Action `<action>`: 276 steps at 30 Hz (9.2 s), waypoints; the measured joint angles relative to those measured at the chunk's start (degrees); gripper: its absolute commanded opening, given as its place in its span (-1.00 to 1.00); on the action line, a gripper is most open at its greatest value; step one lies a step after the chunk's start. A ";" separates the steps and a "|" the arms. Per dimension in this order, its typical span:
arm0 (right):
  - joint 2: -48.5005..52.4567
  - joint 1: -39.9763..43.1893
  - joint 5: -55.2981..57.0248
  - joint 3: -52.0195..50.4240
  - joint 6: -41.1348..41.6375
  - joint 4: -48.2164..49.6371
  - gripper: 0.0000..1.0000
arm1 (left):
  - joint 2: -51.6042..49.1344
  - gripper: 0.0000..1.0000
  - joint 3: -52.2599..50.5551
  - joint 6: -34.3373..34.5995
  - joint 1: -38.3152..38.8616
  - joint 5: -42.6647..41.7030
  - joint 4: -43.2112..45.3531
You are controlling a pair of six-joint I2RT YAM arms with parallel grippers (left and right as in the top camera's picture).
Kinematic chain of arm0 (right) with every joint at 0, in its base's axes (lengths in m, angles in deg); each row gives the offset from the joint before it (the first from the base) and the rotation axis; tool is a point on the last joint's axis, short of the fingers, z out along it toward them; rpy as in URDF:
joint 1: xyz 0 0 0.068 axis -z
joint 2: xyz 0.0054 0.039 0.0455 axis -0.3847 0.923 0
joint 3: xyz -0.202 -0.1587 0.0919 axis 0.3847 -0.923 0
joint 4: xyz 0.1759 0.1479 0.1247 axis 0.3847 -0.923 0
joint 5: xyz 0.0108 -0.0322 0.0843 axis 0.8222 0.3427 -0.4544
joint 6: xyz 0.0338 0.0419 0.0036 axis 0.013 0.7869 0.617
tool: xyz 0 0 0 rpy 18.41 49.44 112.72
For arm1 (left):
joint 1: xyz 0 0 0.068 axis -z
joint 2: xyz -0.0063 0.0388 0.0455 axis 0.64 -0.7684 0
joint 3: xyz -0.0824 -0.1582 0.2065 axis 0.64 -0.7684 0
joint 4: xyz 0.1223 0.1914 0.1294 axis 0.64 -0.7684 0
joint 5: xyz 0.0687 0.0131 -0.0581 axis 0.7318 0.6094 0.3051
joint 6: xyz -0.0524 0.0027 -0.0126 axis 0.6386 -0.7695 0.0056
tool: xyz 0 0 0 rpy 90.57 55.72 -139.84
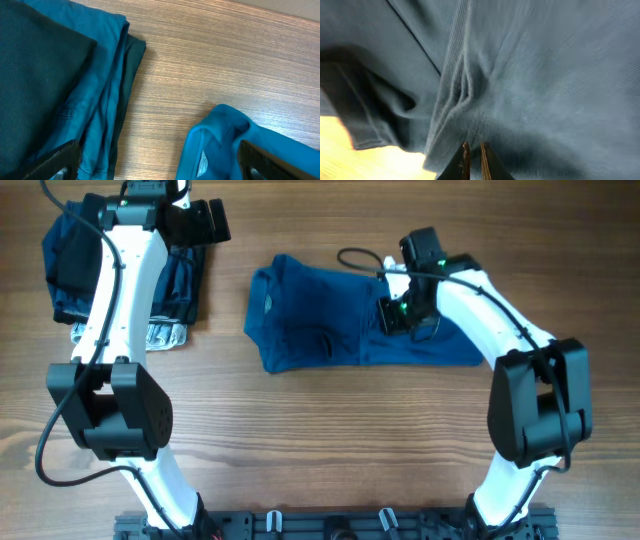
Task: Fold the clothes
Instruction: 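Press and smooth the folded polo's right half with the right gripper, then move the right gripper to the folded polo's right edge, then grasp the right edge and fold it leftward with the right gripper, then press the folded polo flat and withdraw the right gripper rightward, then grasp the folded polo with the left gripper and lift it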
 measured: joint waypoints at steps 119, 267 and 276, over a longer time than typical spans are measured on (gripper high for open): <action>9.33 39.65 -14.56 5.53 -15.65 0.22 -0.92 | 0.00 0.99 0.00 0.00 0.00 0.00 0.00; -35.69 30.84 16.94 -17.33 6.21 14.05 0.99 | -0.04 1.00 -0.11 0.00 0.44 -18.60 12.68; -35.69 30.84 17.14 -17.33 6.21 14.05 0.99 | -4.90 1.00 -0.09 -4.59 18.12 -17.40 9.99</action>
